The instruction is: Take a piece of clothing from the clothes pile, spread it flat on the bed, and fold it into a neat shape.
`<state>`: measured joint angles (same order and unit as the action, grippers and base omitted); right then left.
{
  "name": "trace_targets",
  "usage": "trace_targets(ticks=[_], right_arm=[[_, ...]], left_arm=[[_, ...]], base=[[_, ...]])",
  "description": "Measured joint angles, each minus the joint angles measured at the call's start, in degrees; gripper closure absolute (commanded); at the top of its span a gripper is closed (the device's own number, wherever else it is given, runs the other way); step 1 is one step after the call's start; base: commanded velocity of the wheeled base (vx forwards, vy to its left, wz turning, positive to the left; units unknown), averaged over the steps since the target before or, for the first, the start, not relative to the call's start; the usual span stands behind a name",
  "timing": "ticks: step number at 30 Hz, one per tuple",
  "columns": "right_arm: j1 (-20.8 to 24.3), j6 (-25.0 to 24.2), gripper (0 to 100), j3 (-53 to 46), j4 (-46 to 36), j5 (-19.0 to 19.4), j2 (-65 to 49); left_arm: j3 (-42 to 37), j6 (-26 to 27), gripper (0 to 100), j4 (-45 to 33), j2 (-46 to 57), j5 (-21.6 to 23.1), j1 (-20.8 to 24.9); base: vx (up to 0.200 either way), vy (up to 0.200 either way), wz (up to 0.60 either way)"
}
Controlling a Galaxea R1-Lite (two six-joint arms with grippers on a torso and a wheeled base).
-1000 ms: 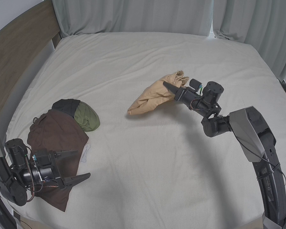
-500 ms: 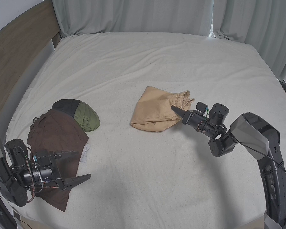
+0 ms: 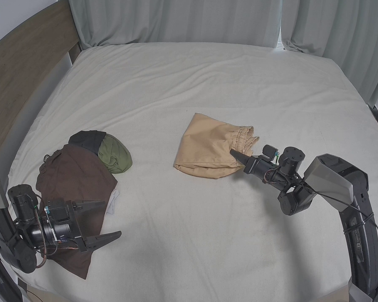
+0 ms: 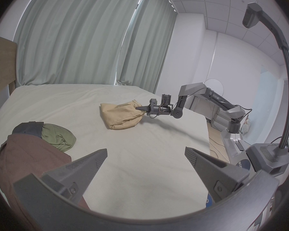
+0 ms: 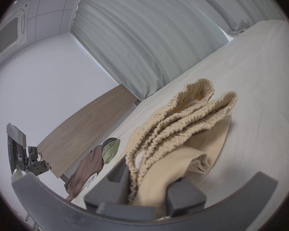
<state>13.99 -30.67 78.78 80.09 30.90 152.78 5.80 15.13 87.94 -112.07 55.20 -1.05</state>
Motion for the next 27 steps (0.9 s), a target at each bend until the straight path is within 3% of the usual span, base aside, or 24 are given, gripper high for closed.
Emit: trace_targets(ticks=[1,11,27], right_arm=[[0.0,0.0,0,0.0,0.1,0.0,0.1],[0.1,0.0,0,-1.5,2.2,0.0,0.2],[3.0,3.9,0,-23.6,7.5,0.0,-4.8]], left_arm=[[0.0,0.0,0,0.0,0.0,0.0,0.0],[0.1,0.0,0,0.0,0.1,0.0,0.0],[0.3,-0.1,0,0.0,0.5,0.0,0.0]], base=[[0.000,0.000,0.00],[0.000,0.000,0.00],[0.000,0.000,0.00]])
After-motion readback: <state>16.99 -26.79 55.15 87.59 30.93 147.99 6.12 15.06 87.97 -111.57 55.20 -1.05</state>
